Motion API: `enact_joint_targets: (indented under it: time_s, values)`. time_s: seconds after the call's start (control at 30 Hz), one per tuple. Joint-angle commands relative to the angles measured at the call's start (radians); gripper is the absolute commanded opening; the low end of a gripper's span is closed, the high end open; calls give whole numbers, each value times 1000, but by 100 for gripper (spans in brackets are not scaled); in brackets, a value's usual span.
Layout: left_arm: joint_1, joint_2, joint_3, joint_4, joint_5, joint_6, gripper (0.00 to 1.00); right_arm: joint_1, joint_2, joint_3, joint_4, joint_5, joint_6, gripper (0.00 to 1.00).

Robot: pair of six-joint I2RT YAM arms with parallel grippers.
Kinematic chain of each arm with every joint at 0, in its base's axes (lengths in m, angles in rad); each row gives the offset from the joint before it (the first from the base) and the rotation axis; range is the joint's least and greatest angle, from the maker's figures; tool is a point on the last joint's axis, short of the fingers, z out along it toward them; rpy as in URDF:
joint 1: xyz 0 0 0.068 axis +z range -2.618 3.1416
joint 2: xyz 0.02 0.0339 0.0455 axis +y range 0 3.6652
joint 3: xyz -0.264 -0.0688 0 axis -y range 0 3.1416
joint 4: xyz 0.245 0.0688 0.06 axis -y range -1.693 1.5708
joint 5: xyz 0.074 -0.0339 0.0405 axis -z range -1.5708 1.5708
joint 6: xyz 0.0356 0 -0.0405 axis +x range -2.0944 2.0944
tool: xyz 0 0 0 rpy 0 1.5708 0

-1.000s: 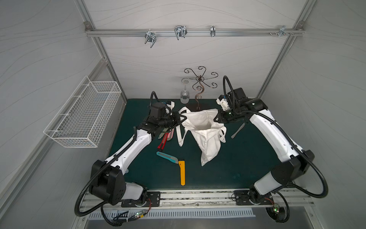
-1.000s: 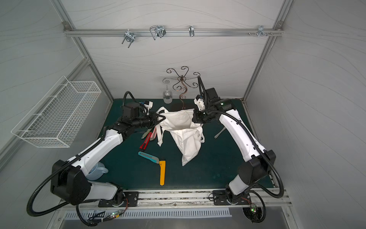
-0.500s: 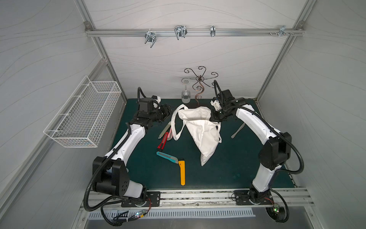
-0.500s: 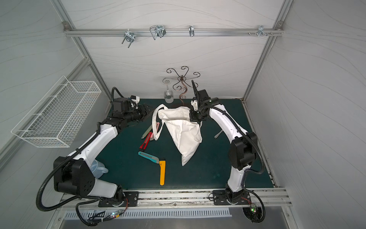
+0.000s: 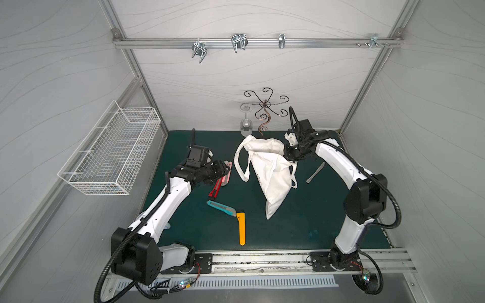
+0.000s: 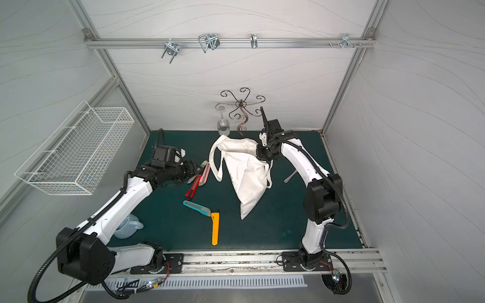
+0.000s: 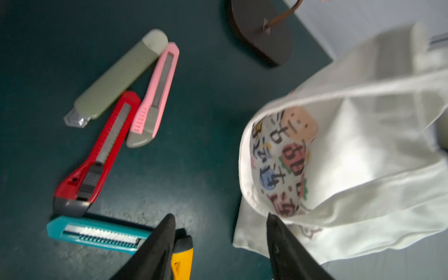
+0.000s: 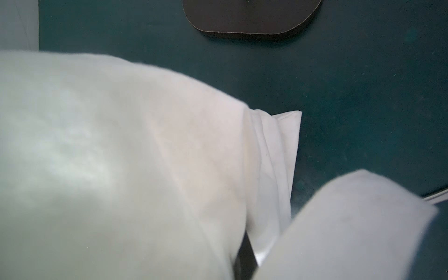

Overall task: Place the art knife into the pouch
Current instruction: Pick up the utility knife at the center of the board.

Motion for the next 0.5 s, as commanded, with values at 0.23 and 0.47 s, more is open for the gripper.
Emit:
enact_joint_targets:
  time_s: [0.23,0.47]
  values:
    - [-218,72,-69,-147,-11,-40,60,-9,-34,-54,-2,40,-22,0]
    - [-310,181,-84,-186,117,-45,60,-11,-60,-87,6,44,-25,0]
